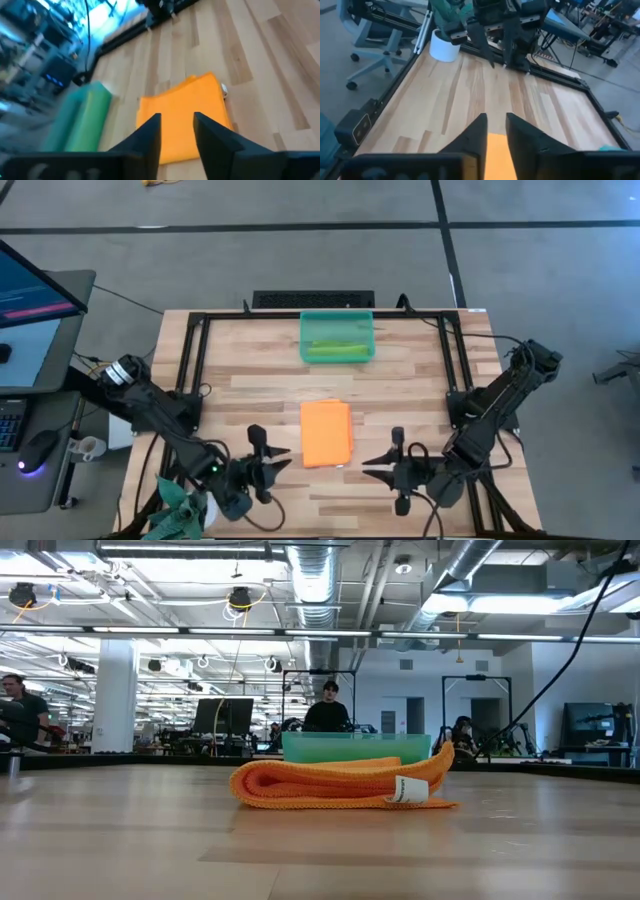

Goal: Roll microfiber towels into tight, uniform cylinder then place into a basket
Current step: Roll the yellow microfiber towel

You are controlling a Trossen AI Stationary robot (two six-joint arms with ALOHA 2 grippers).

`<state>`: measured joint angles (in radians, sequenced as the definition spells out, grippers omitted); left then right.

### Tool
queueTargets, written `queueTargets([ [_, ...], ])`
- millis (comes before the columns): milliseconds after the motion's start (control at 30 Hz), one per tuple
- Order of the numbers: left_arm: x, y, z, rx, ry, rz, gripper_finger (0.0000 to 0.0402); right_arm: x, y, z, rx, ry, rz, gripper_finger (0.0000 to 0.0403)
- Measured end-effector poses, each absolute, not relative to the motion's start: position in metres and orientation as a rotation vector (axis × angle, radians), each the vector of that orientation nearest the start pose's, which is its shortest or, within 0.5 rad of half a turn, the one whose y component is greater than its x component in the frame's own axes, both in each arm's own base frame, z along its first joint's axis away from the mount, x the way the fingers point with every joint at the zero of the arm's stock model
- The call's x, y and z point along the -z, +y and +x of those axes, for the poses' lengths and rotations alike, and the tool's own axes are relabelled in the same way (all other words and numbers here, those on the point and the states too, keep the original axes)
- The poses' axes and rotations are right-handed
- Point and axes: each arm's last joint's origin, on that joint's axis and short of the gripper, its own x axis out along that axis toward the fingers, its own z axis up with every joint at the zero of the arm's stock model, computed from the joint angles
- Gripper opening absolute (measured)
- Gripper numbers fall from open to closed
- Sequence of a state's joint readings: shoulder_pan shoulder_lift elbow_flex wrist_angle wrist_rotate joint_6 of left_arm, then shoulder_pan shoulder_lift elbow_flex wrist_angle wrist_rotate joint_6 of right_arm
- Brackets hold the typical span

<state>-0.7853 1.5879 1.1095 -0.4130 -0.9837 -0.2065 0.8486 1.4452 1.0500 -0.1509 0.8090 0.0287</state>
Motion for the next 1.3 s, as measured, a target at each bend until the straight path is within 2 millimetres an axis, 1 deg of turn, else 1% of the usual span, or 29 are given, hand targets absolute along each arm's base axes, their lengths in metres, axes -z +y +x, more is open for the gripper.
queueTargets([
  [133, -0.239, -0.202, 0.252, -0.214, 0.596, 0.395, 0.0154, -0.278, 0.217, 0.221, -0.022, 0.399, -0.352, 0.0138],
  [233, -0.238, -0.198, 0.256, -0.151, 0.644, 0.354, 0.0177, -0.272, 0.213, 0.221, -0.037, 0.460, -0.311, 0.0171],
  [333, -0.231, -0.197, 0.262, -0.127, 0.675, 0.347, 0.0186, -0.263, 0.212, 0.228, -0.039, 0.514, -0.284, 0.0198],
  [467, -0.217, -0.201, 0.269, -0.138, 0.693, 0.399, 0.0187, -0.243, 0.218, 0.237, -0.045, 0.557, -0.330, 0.0219],
  [567, -0.200, -0.206, 0.276, -0.133, 0.708, 0.474, 0.0187, -0.222, 0.226, 0.243, -0.059, 0.605, -0.409, 0.0225],
  [667, -0.181, -0.210, 0.282, -0.117, 0.737, 0.542, 0.0188, -0.206, 0.233, 0.250, -0.065, 0.614, -0.445, 0.0225],
  [767, -0.168, -0.212, 0.287, -0.113, 0.751, 0.563, 0.0188, -0.190, 0.238, 0.255, -0.065, 0.629, -0.463, 0.0224],
  [867, -0.157, -0.213, 0.293, -0.121, 0.752, 0.557, 0.0187, -0.180, 0.240, 0.258, -0.060, 0.643, -0.476, 0.0224],
  [967, -0.146, -0.211, 0.298, -0.133, 0.770, 0.565, 0.0187, -0.168, 0.239, 0.264, -0.046, 0.667, -0.490, 0.0224],
  [1033, -0.142, -0.209, 0.299, -0.134, 0.788, 0.572, 0.0187, -0.162, 0.236, 0.270, -0.034, 0.671, -0.482, 0.0224],
  [1100, -0.139, -0.208, 0.303, -0.108, 0.798, 0.542, 0.0187, -0.154, 0.233, 0.275, -0.038, 0.697, -0.479, 0.0224],
  [1200, -0.138, -0.205, 0.307, -0.076, 0.818, 0.511, 0.0187, -0.143, 0.228, 0.284, -0.029, 0.728, -0.475, 0.0224],
  [1300, -0.138, -0.201, 0.310, -0.081, 0.823, 0.500, 0.0187, -0.132, 0.222, 0.289, -0.011, 0.762, -0.488, 0.0224],
])
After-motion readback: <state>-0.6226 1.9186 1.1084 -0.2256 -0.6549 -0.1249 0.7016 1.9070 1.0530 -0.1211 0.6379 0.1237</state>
